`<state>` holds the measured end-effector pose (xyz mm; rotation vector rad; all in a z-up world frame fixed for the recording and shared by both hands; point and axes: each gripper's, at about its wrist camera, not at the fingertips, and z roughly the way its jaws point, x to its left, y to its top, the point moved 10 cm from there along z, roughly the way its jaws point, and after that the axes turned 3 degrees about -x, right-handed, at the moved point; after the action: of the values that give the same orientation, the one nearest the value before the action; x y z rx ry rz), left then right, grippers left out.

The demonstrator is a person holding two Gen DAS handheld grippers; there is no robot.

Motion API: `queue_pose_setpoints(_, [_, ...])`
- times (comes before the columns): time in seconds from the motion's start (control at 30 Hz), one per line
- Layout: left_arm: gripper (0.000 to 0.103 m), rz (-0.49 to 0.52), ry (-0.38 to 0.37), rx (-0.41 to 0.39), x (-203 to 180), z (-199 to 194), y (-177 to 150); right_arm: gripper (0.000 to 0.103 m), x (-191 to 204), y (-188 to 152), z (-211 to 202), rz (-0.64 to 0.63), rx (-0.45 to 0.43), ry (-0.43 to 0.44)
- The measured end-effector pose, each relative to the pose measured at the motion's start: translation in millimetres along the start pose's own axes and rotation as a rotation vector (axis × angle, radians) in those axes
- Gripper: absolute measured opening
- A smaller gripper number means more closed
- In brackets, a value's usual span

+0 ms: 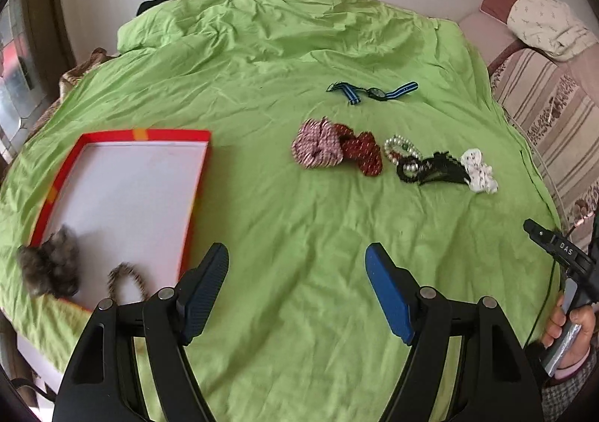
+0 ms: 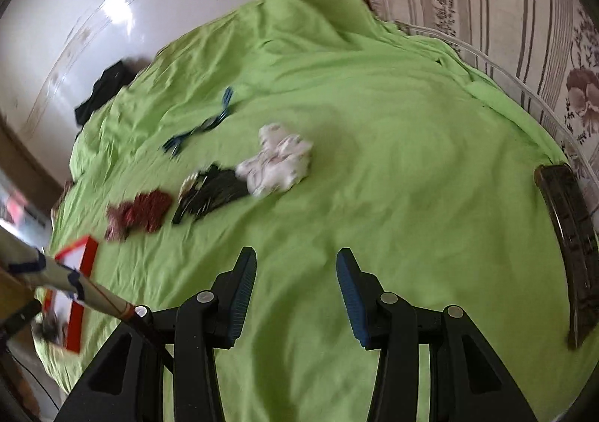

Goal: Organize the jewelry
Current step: 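Grasp the plaid scrunchie with the left tool while the right tool grasps the white dotted scrunchie, then carry both scrunchies to the red tray and open both tools to release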

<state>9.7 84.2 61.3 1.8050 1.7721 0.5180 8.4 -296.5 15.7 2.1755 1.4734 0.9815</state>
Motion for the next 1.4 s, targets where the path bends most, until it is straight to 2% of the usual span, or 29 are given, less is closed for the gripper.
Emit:
queue_pose_setpoints(0.2, [0.075,-0.144,-0.125,0.057,-11,59,33,0.049,4,33,30,0.039,-0.015,0.051])
queue_pose_setpoints(0.33, [0.075,-0.235,-0.197,0.09,-14,108,57,0.059,8,46,55,0.037,-0.013,0.046])
queue_pose_setpoints(0.4, [0.075,-0.267,-0.214,0.107,-14,131,66,0.06,9,54,69,0.043,-0.009,0.043])
queue_pose_setpoints(0.53, [0.075,-0.273,-0.233,0.138,-17,164,72,0.06,12,62,94,0.048,0.019,0.047])
queue_pose_setpoints(0.67, [0.075,-0.259,-0.237,0.176,-24,188,68,0.06,15,64,114,0.011,0.038,0.012])
queue_pose_setpoints(0.7, [0.075,-0.253,-0.245,0.18,-25,190,66,0.058,13,64,117,0.007,0.043,0.004])
queue_pose_setpoints(0.73, [0.074,-0.247,-0.255,0.186,-28,192,66,0.04,12,63,120,0.008,0.048,-0.001])
queue_pose_setpoints(0.77, [0.061,-0.242,-0.262,0.189,-29,193,65,0.029,11,62,122,0.012,0.053,0.0])
queue_pose_setpoints(0.8, [0.033,-0.232,-0.266,0.2,-31,194,63,0.016,10,60,124,0.013,0.066,0.005])
queue_pose_setpoints(0.83, [0.019,-0.228,-0.273,0.213,-32,195,61,0.014,9,60,124,0.013,0.07,0.005])
queue_pose_setpoints(0.87, [0.012,-0.23,-0.284,0.221,-33,193,59,0.012,8,60,121,0.011,0.062,-0.002])
queue_pose_setpoints(1.07, [0.012,-0.207,-0.277,0.153,-33,160,64,0.01,-6,63,86,0.047,0.007,-0.019])
queue_pose_setpoints(1.17, [0.012,-0.188,-0.265,0.11,-32,130,65,0.01,-12,61,62,0.058,-0.019,-0.024])
queue_pose_setpoints(1.4, [0.012,-0.128,-0.24,0.052,-28,67,49,0.01,-8,44,7,0.069,-0.049,0.021])
